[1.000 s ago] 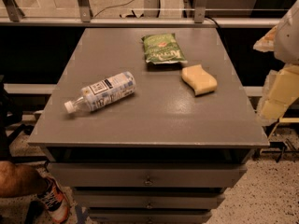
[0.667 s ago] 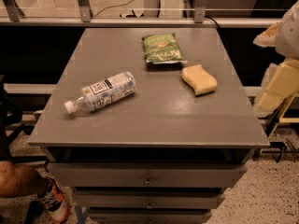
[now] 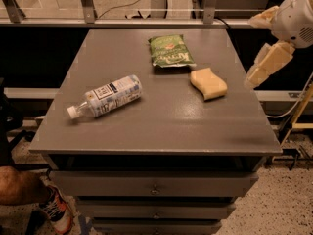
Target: Pick green jalapeno chip bag
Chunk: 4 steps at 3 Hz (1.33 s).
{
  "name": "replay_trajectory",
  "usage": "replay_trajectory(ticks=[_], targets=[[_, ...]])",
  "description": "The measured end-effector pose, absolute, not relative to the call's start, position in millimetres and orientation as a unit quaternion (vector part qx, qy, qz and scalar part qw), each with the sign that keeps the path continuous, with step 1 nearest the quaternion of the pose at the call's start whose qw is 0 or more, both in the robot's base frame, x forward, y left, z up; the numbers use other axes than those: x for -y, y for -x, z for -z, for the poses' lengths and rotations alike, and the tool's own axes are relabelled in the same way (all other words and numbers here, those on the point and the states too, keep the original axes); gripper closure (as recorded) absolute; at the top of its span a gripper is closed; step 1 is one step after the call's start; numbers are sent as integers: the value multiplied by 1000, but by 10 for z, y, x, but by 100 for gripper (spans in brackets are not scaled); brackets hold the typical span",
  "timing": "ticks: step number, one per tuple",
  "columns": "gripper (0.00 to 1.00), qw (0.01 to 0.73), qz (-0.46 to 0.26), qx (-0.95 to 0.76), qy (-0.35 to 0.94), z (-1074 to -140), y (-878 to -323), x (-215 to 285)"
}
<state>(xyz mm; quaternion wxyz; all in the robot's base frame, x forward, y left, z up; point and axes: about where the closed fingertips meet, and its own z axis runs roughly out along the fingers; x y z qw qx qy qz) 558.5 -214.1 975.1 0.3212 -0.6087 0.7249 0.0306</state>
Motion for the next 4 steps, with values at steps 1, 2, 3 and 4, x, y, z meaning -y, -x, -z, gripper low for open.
replay_trajectory(ticks=[1,2,3,4], targets=[[0,325,-34,-722,610,-9740,-5632,2114],[0,338,-49,-712,613,-9691,-5829,2005],[0,341,-72,-694,629,-9553,-6163,1792],[0,343,-101,-683,637,-9375,-6450,1560]])
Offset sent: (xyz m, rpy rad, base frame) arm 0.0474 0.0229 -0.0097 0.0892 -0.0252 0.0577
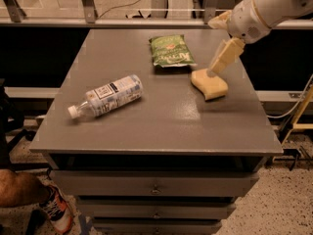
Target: Pick green jalapeno chip bag
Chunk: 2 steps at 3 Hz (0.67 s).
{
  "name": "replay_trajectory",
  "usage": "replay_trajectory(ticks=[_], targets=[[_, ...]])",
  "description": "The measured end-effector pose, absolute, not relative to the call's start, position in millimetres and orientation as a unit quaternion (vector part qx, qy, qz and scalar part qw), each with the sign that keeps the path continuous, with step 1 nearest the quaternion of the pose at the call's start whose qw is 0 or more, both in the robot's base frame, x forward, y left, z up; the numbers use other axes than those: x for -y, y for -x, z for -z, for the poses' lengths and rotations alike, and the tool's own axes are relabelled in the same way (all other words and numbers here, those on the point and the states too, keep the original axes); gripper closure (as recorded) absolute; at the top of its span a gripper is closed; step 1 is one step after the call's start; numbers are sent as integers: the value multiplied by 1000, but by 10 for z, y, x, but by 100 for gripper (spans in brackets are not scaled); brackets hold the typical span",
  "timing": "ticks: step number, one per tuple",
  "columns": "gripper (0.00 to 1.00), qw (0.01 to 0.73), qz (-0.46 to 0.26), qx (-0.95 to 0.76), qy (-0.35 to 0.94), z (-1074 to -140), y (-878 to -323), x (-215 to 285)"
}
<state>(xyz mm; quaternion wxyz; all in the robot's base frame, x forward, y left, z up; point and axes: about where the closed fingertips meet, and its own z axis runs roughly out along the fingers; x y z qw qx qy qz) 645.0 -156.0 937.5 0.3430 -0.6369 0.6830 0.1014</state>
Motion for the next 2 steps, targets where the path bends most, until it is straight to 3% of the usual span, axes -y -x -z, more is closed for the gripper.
replay_trajectory(ticks=[2], targets=[[0,340,-130,-700,615,-9090,-6802,1219]])
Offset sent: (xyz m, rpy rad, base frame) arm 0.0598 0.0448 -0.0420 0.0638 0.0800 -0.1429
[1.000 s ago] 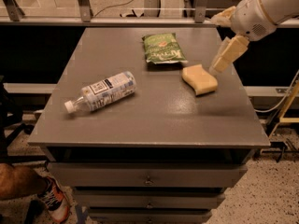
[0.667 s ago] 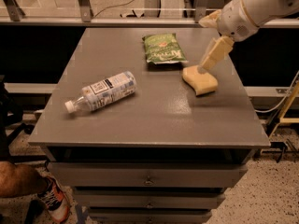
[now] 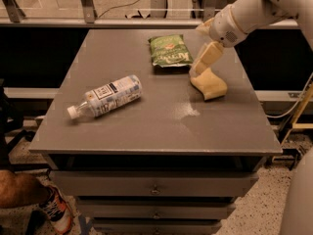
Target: Pick green jalapeno chip bag
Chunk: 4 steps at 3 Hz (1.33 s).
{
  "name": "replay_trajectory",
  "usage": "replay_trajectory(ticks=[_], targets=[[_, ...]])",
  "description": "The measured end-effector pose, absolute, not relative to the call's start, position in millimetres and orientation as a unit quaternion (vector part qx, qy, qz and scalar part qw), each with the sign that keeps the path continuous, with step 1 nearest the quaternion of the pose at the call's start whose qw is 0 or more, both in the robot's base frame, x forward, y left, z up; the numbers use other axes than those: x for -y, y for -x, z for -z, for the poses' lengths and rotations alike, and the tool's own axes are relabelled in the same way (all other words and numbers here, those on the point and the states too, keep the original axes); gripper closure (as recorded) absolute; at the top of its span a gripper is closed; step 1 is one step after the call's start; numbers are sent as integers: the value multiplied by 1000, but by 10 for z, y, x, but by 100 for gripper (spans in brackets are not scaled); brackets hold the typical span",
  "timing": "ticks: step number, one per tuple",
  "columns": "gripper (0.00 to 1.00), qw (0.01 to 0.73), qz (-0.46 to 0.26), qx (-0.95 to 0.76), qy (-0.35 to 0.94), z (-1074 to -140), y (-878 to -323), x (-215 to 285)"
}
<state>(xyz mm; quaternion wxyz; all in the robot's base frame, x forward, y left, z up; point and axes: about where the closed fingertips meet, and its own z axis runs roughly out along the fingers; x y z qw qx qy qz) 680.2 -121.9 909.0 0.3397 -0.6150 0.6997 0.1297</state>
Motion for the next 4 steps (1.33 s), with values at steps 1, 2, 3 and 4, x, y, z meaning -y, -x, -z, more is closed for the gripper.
replay_trajectory(ticks=[1,2,3,4], targets=[[0,337,-124,-726,586,-8978,-6975,1131],[0,332,-121,-748,562,-8842,-7120,1088],[0,330,-124,-760,545,-8717,-7237,1069],[0,333,-132,-766,534,-8631,-7354,1036]])
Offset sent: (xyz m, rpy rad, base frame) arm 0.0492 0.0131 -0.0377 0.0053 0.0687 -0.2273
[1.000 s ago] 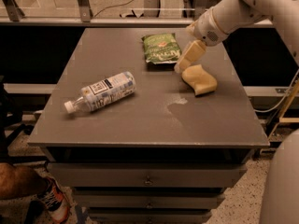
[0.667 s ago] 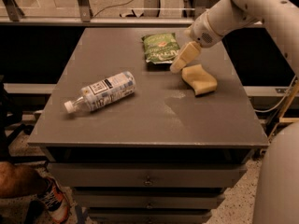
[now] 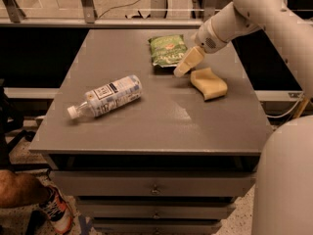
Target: Pick green jalapeno chip bag
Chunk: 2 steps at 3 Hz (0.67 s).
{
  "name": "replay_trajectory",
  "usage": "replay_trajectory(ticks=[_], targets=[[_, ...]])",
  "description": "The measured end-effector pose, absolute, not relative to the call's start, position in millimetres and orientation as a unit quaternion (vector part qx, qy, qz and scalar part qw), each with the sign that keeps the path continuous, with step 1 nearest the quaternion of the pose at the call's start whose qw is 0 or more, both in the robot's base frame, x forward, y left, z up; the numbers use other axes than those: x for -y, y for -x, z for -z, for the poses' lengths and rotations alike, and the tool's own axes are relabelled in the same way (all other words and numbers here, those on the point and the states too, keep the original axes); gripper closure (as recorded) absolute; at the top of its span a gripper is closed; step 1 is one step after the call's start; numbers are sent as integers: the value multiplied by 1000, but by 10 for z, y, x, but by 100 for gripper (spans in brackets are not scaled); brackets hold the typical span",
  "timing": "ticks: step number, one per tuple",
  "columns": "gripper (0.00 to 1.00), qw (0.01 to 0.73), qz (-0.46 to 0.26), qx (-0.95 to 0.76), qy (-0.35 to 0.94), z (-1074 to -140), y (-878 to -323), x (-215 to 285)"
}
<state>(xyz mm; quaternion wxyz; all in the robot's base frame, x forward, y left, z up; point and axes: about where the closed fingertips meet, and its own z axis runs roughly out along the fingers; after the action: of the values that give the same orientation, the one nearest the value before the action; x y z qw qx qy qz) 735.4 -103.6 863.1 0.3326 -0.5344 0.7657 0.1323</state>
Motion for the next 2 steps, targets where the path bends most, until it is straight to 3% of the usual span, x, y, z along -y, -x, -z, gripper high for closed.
replay_trajectory(ticks=[2], targets=[[2,320,-144,-773,528,-8404,-7557,876]])
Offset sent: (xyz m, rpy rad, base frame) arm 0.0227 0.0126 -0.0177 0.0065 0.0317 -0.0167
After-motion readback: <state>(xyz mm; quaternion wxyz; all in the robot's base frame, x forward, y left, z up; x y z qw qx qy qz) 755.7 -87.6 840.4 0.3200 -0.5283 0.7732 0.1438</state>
